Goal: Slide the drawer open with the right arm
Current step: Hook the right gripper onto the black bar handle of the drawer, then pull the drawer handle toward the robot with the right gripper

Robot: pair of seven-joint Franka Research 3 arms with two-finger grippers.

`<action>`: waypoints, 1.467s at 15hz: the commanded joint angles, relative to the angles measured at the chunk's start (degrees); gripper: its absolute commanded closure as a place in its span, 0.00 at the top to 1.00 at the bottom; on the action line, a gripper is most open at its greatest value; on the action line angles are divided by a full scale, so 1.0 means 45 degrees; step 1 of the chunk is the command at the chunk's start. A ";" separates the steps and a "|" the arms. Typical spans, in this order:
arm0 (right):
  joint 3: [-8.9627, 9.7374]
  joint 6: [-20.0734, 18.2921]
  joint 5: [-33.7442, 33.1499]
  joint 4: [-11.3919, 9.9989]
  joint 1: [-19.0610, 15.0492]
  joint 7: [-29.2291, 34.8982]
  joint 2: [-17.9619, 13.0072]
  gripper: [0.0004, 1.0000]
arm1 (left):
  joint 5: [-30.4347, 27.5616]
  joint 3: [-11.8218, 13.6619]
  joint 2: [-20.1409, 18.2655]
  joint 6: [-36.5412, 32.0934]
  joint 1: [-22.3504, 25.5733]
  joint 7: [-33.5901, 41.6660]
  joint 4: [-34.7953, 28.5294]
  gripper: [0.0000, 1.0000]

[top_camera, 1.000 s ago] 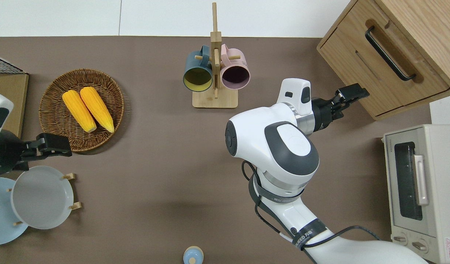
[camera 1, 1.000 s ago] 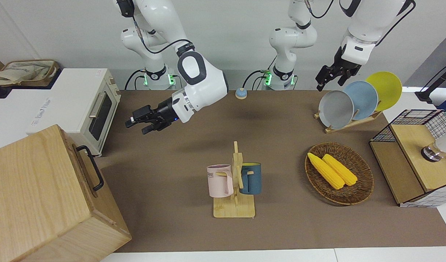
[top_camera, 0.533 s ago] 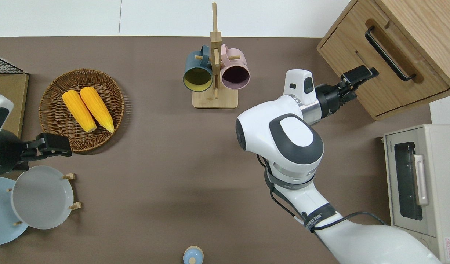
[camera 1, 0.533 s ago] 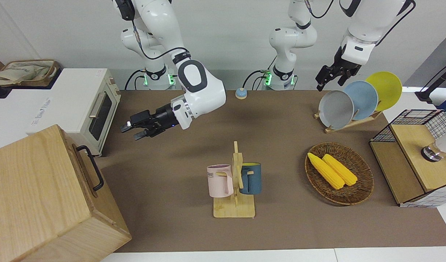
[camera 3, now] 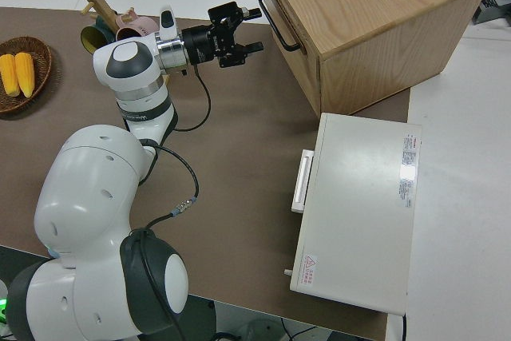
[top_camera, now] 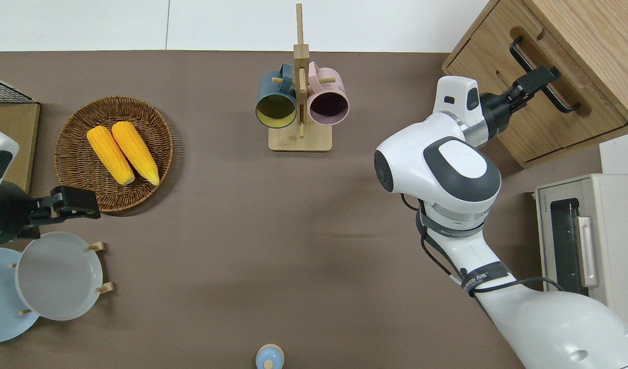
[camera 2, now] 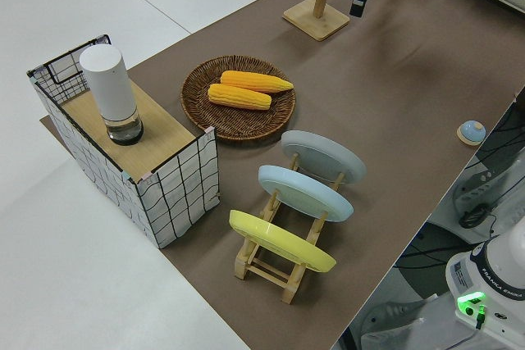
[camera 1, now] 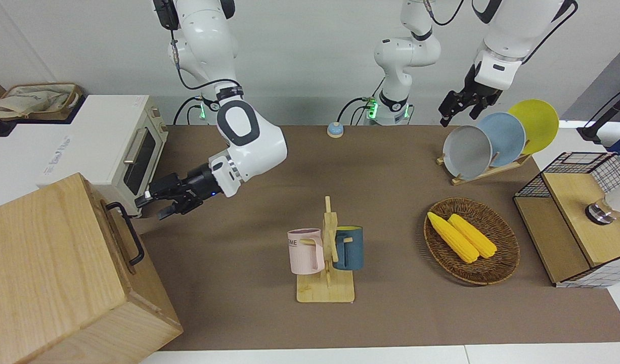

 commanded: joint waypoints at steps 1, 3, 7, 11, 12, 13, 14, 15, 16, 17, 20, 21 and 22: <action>-0.0606 0.1004 -0.0968 0.0028 -0.0093 0.0748 0.0178 0.97 | -0.0011 0.0056 -0.0107 -0.0198 -0.0014 0.0113 0.0048 0.99; -0.0784 0.1339 -0.1107 0.0047 -0.0113 0.0925 0.0198 0.96 | -0.0011 0.0056 -0.0107 -0.0217 -0.0014 0.0113 0.0048 0.99; -0.0785 0.1573 -0.1127 0.0047 -0.0250 0.1295 0.0217 0.68 | -0.0011 0.0056 -0.0107 -0.0217 -0.0014 0.0113 0.0048 0.99; -0.0668 0.1457 -0.0893 0.0028 -0.0230 0.1667 0.0217 0.00 | -0.0011 0.0056 -0.0107 -0.0217 -0.0014 0.0113 0.0048 0.99; -0.0629 0.1399 -0.0873 0.0028 -0.0191 0.1648 0.0217 0.00 | -0.0011 0.0056 -0.0107 -0.0217 -0.0014 0.0113 0.0048 0.99; -0.0609 0.1379 -0.0853 0.0028 -0.0133 0.1648 0.0217 0.00 | -0.0011 0.0056 -0.0107 -0.0198 -0.0014 0.0113 0.0048 0.99; -0.0590 0.1224 -0.0853 0.0028 -0.0075 0.1648 0.0198 0.00 | -0.0011 0.0056 -0.0107 -0.0198 -0.0014 0.0113 0.0048 0.99; -0.0473 0.1087 -0.0757 0.0028 -0.0035 0.1629 0.0198 0.00 | -0.0011 0.0056 -0.0107 -0.0217 -0.0014 0.0113 0.0048 0.99; -0.0298 0.0893 -0.0524 0.0028 -0.0035 0.1629 0.0198 0.00 | -0.0011 0.0056 -0.0107 -0.0217 -0.0014 0.0113 0.0048 0.99; -0.0219 0.0659 -0.0405 0.0028 -0.0035 0.1571 0.0198 0.00 | -0.0011 0.0056 -0.0107 -0.0217 -0.0014 0.0113 0.0048 0.99; 0.0269 0.0014 -0.0229 0.0028 -0.0015 0.1473 0.0159 0.00 | -0.0011 0.0056 -0.0107 -0.0198 -0.0014 0.0113 0.0048 0.99; 0.0425 -0.0201 -0.0035 0.0028 0.0043 0.1434 0.0159 0.00 | -0.0011 0.0056 -0.0107 -0.0198 -0.0014 0.0113 0.0048 0.99; 0.0600 -0.0493 0.0180 0.0047 0.0043 0.1356 0.0159 0.00 | -0.0011 0.0056 -0.0107 -0.0198 -0.0014 0.0113 0.0048 0.99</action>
